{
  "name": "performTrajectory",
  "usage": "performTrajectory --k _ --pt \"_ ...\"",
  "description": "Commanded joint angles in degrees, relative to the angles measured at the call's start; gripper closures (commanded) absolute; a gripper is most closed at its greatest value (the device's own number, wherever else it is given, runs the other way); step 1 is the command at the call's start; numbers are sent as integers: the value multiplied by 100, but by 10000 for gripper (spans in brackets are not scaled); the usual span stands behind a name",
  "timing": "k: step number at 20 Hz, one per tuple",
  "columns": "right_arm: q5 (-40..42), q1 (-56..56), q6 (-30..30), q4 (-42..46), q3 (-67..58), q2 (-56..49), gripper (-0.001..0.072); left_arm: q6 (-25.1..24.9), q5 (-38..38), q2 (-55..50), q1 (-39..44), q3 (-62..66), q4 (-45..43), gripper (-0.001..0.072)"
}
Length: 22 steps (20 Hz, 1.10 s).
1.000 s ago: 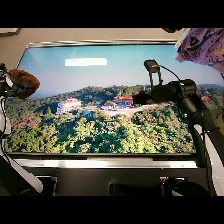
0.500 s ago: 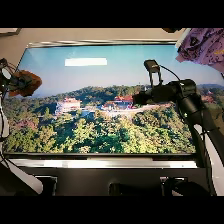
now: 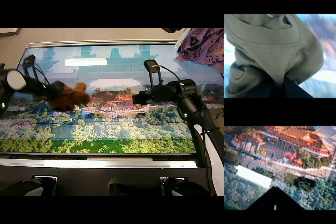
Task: Fold the clothes and pants, and hang the long-sleeved shirts on hangers.
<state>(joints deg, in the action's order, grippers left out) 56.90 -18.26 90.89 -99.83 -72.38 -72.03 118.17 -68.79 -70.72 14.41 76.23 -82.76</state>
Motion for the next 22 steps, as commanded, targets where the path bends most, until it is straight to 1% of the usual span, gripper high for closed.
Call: performTrajectory --k 1,3,4,5,6,7,8,11,14,15,17,18,19,20,21,22 --pt "0 -4 -2 -2 2 2 679 1362 684 1163 1585 -1606 313 694" --pt "-2 -4 -2 0 2 2 679 1836 1471 1211 2457 -2280 306 691" --pt "0 -4 -2 0 2 2 679 2076 1908 1163 2756 -2566 306 688" --pt "-2 -4 -2 0 2 2 679 2321 2284 1093 2938 -2804 310 654" --pt "-2 -4 -2 0 2 2 679 2570 2391 1034 2975 -2927 326 455" --pt "0 -4 -2 0 2 2 679 2601 2356 1014 2905 -2931 328 172" --pt "0 -4 -2 -2 2 2 679 2535 2317 1064 2756 -2889 328 9" --pt "-81 -4 -17 -59 2 2 679 1965 2070 1493 1982 -2614 326 11" --pt "-323 -4 -28 -74 0 2 679 1504 2059 1980 1073 -2463 328 11" --pt "-317 -4 -96 -166 -11 7 679 1419 2031 2068 828 -2463 330 12" --pt "-17 -4 -293 -236 -96 48 675 1357 1888 2109 415 -2463 330 11" --pt "61 -2 -304 -264 -151 79 625 1263 1825 2090 247 -2463 330 11" --pt "166 31 -275 -155 -216 109 484 1104 1816 2065 129 -2463 330 11" --pt "278 157 -313 -98 -254 109 382 942 1823 2033 13 -2463 330 11" --pt "380 446 -420 -157 -223 98 355 804 1821 1989 -85 -2463 328 11" --pt "424 802 -551 -299 -125 72 355 632 1816 1926 -181 -2463 330 11"
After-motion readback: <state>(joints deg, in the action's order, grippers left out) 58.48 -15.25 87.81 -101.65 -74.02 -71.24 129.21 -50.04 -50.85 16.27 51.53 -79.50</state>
